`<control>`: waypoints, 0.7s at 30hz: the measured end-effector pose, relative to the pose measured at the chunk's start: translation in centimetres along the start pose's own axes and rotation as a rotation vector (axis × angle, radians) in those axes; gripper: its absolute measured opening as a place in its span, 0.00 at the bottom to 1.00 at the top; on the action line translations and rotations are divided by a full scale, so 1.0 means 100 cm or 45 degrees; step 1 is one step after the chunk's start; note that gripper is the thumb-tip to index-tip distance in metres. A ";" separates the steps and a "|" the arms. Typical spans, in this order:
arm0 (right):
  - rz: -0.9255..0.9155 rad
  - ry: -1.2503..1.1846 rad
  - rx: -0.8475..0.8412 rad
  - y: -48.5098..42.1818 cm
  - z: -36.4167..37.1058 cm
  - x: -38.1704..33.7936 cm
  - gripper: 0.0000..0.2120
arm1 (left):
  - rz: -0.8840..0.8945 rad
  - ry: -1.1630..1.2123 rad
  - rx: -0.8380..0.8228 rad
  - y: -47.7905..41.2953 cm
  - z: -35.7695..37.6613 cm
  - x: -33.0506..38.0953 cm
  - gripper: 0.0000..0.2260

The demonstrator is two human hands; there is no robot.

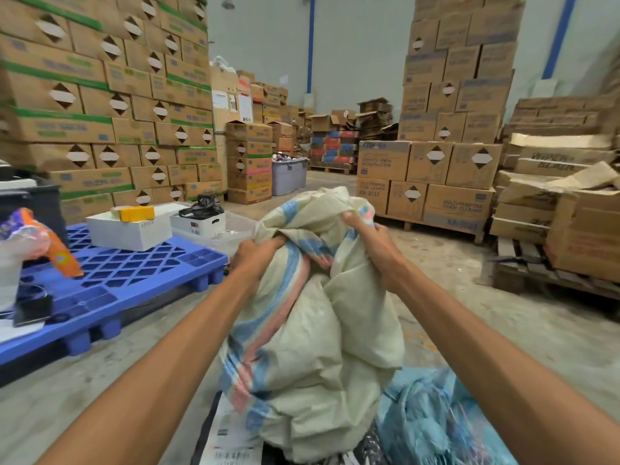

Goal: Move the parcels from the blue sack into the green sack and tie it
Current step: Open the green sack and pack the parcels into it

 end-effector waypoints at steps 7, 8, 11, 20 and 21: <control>-0.140 0.053 -0.393 0.015 0.024 -0.008 0.35 | -0.066 0.384 -1.063 0.043 0.014 0.015 0.24; -0.134 0.047 -0.330 0.016 0.020 -0.006 0.32 | -0.078 0.433 -1.180 0.045 0.012 0.015 0.24; -0.135 0.088 -0.374 0.016 0.008 -0.002 0.24 | -0.138 0.517 -1.128 0.034 0.008 0.011 0.23; -0.413 1.457 -0.108 -0.006 -0.044 0.022 0.18 | 0.981 -1.035 0.674 -0.011 -0.072 0.009 0.18; -0.508 1.513 -0.124 -0.006 -0.037 0.020 0.18 | 1.056 -1.160 0.711 -0.015 -0.073 0.005 0.20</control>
Point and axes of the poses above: each hand's wrist, its own y-axis away from the middle knuckle, its own z-axis out of the palm, x = y × z, the point moved 3 cm from there along -y, towards the middle knuckle, and after that the axes turned 14 degrees about -z, right-handed, at the moved point
